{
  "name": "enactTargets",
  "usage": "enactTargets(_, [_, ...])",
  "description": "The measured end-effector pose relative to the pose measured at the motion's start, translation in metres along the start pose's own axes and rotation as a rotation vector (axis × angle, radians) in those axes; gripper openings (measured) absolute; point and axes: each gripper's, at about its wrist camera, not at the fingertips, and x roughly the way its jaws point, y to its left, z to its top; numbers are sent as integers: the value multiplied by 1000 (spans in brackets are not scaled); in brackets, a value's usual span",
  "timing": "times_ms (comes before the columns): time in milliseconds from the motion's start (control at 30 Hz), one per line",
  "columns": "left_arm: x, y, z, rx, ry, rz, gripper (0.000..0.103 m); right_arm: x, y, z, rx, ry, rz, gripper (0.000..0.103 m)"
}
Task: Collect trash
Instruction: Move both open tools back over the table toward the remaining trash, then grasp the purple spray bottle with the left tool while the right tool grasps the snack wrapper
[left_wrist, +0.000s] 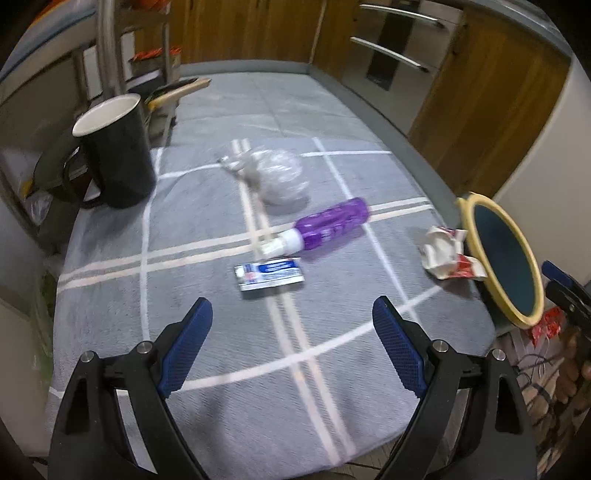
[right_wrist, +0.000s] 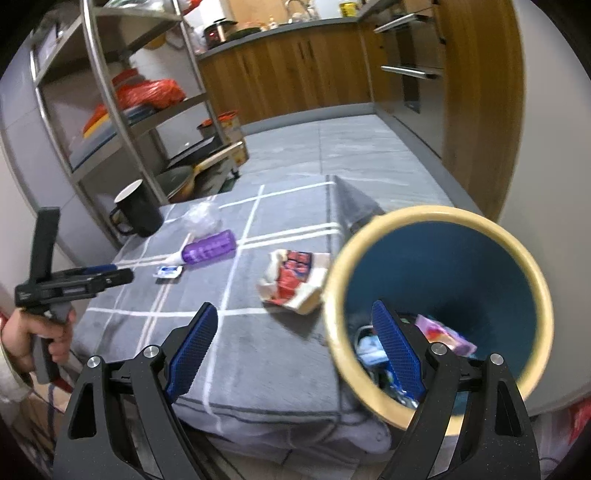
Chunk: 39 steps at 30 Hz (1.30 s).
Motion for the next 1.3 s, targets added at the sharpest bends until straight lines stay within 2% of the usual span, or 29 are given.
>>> enactTargets(200, [13,12,11,-18,-10,-5,87,27,20,10,-29,34,-2,86])
enactTargets(600, [48,-37,56,216,-51,-33,87,87,40,30,-76,106,-54,86])
enactTargets(667, [56,-45,60,259,-46,-28,87,98,41,34,-89,123,-69,82])
enactTargets(767, [71,-49,62,297,-18,-20,87,114,39,37,-102,161,-90,71])
enactTargets(833, [82,-48,63,298,5,-14,86,126,37,37,-108,196,-98,59])
enactTargets(867, [85,-47,63,298,9,-6,85,130,37,37,-109,204,-102,57])
enactTargets(1000, [99,-47,63,310,30,12,79,141,33,31,-103,237,-98,36])
enactTargets(1100, [107,-49,61,329,47,18,74,139,35,27,-105,227,-79,31])
enactTargets(1133, [110,-50,60,338,56,21,72,138,36,27,-105,227,-69,23])
enactTargets(1200, [114,-51,58,349,69,24,67,136,39,25,-111,227,-53,17])
enactTargets(1233, [116,-52,57,358,76,27,60,134,40,24,-113,227,-46,16])
enactTargets(1300, [115,-56,54,377,74,33,55,131,44,22,-117,224,-27,16])
